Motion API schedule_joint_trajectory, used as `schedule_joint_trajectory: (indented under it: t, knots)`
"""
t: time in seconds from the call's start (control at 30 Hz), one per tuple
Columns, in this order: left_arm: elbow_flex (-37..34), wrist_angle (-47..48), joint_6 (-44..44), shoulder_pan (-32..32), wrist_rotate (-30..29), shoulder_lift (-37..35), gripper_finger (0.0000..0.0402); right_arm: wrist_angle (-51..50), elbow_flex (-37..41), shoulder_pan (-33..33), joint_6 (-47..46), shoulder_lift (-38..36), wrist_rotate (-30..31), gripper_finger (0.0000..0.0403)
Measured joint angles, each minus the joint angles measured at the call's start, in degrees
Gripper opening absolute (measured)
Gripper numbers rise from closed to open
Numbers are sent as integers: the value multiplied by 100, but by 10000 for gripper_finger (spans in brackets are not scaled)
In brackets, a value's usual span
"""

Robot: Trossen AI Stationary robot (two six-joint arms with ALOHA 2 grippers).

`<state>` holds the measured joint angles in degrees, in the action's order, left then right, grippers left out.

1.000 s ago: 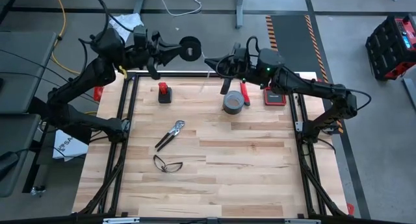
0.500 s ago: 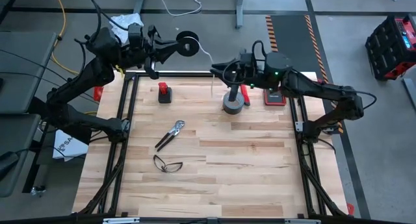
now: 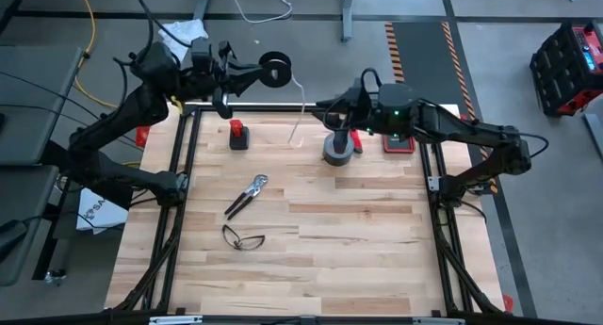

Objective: Coil cords
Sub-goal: Coil the white wire onto the black spool

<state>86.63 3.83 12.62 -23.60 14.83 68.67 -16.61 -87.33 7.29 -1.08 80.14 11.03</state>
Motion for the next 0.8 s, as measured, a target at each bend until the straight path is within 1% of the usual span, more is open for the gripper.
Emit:
schedule_joint_trajectory:
  t: [0.1, 0.23, 0.33, 0.6, 0.7, 0.8]
  knots:
    - [-171, -141, -50, -20, -2, 16, 0, -95, 0, 3, 6, -28, -6, 122]
    - [-475, -565, 187, -139, 8, 21, 0, -230, 0, 33, 4, -156, -6, 122]
    - [-612, -688, 229, -208, -7, 28, 0, -419, 0, 61, 2, -237, -4, 122]
    - [-712, -706, 224, -271, 2, 28, 0, -1290, 4, 83, -54, -337, -6, 122]
    - [-712, -722, 181, -269, 4, 24, 0, -1695, 4, 55, -258, -330, -4, 122]
    - [-712, -706, 175, -269, 19, 24, 0, -1865, 4, 52, -371, -278, -6, 122]
